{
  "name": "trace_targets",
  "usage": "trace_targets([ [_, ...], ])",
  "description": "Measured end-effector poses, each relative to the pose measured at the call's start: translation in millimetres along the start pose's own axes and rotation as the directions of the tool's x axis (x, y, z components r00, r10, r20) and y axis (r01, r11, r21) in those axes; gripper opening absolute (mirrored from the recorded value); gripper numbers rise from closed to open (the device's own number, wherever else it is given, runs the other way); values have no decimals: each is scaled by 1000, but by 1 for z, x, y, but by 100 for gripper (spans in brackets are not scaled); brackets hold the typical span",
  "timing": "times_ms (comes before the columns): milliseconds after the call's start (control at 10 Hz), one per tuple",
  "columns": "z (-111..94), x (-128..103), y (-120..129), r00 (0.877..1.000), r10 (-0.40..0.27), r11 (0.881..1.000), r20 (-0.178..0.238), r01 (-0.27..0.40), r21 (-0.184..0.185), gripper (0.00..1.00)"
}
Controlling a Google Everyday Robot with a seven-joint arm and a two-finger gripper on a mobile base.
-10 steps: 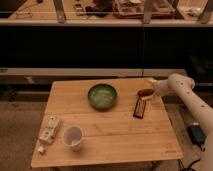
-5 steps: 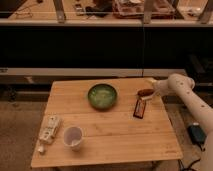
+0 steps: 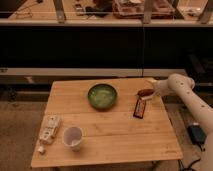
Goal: Place the ceramic cup in the ceramic bowl
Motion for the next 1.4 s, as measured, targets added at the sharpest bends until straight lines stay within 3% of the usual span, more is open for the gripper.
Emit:
trace_targets([
  [200,-16,-14,4,998,-66,998,17,66,-9,78],
  [400,-44,-50,17,978,-200,979,53,201,-22,78],
  [500,-47,-54,19,975,-213,976,58,215,-23,78],
  [600,-101,-129,61,879,-454,886,147,463,-29,78],
  [700,-116,-148,73,845,-507,855,172,518,-25,78],
  [800,-130,-169,86,802,-563,816,200,578,-20,78],
  [900,-135,-176,91,787,-580,803,208,596,-18,78],
  [1100,-136,-179,92,780,-588,796,215,606,-19,78],
  [1200,-136,-182,92,769,-598,786,226,617,-21,78],
  [1300,-137,-192,90,738,-627,760,249,650,-14,78],
  [1400,-141,-210,87,688,-668,719,285,695,5,78],
])
